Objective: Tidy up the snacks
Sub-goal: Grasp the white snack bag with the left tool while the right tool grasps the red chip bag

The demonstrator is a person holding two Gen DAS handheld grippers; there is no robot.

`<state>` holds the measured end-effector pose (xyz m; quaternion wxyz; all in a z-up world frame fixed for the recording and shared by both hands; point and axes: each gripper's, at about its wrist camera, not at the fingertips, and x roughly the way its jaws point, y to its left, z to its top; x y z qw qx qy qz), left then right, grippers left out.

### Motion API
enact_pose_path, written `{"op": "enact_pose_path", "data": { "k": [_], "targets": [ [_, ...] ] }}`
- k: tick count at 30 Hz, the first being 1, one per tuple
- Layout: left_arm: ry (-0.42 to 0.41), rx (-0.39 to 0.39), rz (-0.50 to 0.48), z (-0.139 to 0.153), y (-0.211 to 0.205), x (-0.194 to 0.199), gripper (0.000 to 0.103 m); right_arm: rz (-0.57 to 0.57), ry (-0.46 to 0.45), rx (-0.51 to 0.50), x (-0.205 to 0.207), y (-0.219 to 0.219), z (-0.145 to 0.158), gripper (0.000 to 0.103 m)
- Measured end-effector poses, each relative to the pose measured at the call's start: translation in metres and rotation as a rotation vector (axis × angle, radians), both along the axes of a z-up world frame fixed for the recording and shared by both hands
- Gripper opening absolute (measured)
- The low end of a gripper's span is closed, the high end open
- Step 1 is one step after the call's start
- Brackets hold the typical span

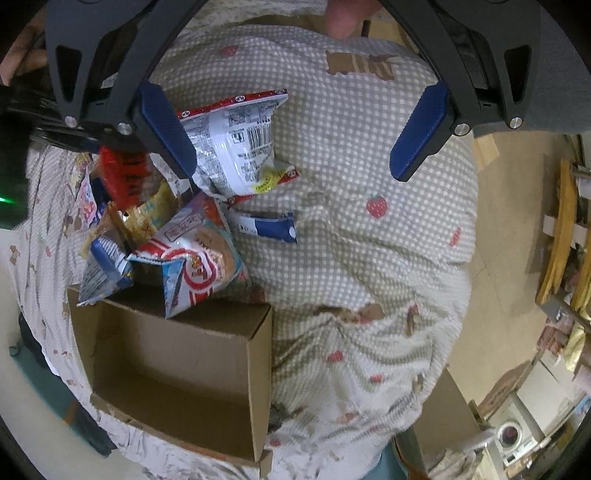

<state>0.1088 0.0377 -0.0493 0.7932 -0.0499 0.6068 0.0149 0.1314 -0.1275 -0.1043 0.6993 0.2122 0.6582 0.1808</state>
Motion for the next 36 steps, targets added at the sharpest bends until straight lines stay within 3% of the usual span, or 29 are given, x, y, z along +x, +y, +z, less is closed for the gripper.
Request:
{"op": "enact_pose_path", "data": {
  "k": [6, 9, 12, 17, 22, 26, 29, 34, 36],
  "targets": [
    [0.089, -0.017, -0.011, -0.026, -0.01, 0.006, 0.103, -0.019, -0.168, 0.071, -0.018, -0.026, 0.052, 0.052],
    [0.143, -0.037, -0.017, -0.043, -0.022, 0.01, 0.096, -0.082, -0.204, 0.118, -0.02, -0.042, 0.06, 0.052],
    [0.182, -0.036, -0.024, -0.057, -0.031, 0.012, 0.088, -0.127, -0.193, 0.132, -0.021, -0.058, 0.057, 0.052],
    [0.241, -0.107, 0.001, -0.073, -0.04, 0.015, 0.088, -0.15, -0.188, 0.135, -0.025, -0.066, 0.057, 0.052],
    [0.268, -0.123, -0.013, -0.078, -0.054, 0.013, 0.088, -0.139, -0.181, 0.126, -0.024, -0.043, 0.046, 0.052],
    [0.241, -0.057, -0.036, -0.075, -0.071, 0.011, 0.089, -0.13, -0.182, 0.123, -0.021, -0.038, 0.045, 0.052],
    [0.248, -0.063, -0.03, -0.083, -0.074, 0.012, 0.088, -0.128, -0.183, 0.123, -0.019, -0.034, 0.043, 0.052],
    [0.247, -0.09, -0.01, -0.08, -0.059, 0.01, 0.061, -0.129, -0.186, 0.12, -0.02, -0.032, 0.045, 0.052],
    [0.241, -0.085, -0.009, -0.073, -0.053, 0.005, 0.056, -0.134, -0.187, 0.125, -0.02, -0.032, 0.044, 0.052]
  ]
}}
